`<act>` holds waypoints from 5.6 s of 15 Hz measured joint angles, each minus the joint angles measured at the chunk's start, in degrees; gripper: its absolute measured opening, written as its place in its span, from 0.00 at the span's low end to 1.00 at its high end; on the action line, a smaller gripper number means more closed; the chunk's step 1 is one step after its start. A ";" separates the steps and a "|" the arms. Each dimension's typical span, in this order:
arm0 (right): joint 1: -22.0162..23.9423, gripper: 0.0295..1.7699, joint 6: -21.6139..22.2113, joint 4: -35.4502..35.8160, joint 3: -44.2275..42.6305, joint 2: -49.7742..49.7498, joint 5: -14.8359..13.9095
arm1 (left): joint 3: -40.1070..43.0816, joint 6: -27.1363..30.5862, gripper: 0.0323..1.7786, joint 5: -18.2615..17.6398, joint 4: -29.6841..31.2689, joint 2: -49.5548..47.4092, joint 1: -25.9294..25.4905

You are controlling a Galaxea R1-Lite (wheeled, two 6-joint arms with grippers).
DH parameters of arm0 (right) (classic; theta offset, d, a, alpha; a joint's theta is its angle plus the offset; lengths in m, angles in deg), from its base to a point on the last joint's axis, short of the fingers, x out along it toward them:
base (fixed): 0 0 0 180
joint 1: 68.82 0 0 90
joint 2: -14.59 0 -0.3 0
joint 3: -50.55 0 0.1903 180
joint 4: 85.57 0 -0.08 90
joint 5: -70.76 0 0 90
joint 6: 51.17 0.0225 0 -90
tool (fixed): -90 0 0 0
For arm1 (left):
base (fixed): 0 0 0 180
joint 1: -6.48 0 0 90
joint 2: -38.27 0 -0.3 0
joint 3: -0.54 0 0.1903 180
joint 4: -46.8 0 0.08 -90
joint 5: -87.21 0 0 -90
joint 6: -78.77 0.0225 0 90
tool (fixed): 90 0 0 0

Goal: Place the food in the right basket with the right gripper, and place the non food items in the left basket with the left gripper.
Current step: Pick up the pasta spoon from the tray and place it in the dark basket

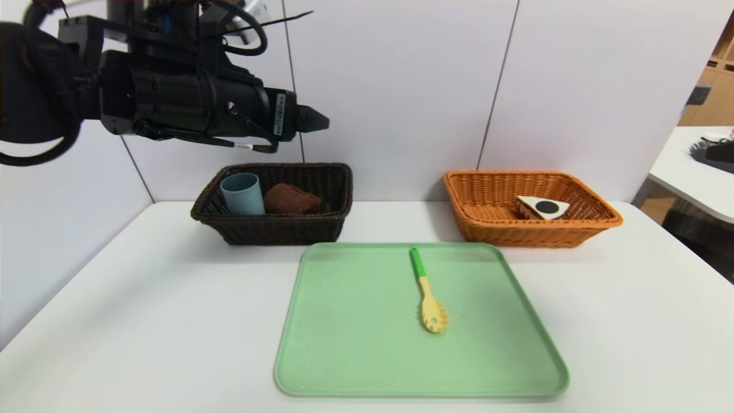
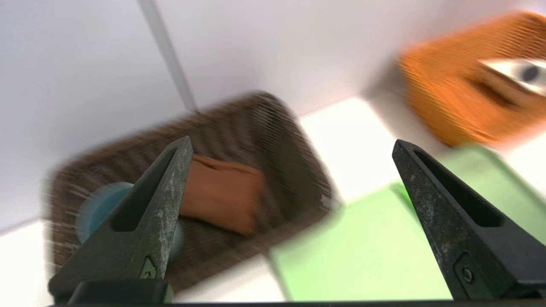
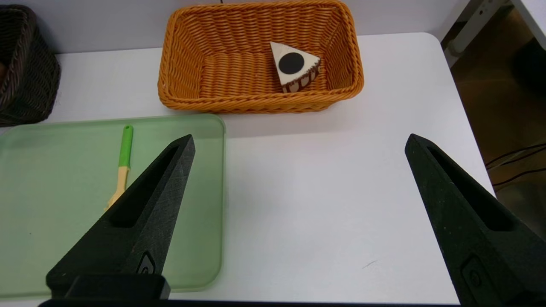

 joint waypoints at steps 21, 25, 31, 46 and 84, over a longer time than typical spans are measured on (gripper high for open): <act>0.50 0.96 0.07 0.02 8.28 -6.34 -0.18 | -17.66 -31.61 0.95 31.39 -21.11 24.36 27.23; 0.52 0.96 0.16 -0.02 10.62 -7.85 -0.33 | -17.82 -32.22 0.95 31.39 -18.16 27.15 27.88; 0.52 0.96 0.18 0.00 12.81 -10.00 -0.85 | -17.83 -32.50 0.95 31.54 -16.90 30.78 29.31; 1.85 0.96 0.13 -0.02 15.71 -12.75 -0.79 | -18.43 -28.72 0.95 31.94 -17.01 36.24 27.49; 2.27 0.96 2.36 0.00 20.37 -15.79 -0.21 | -18.80 -35.84 0.95 29.22 -17.34 37.56 26.64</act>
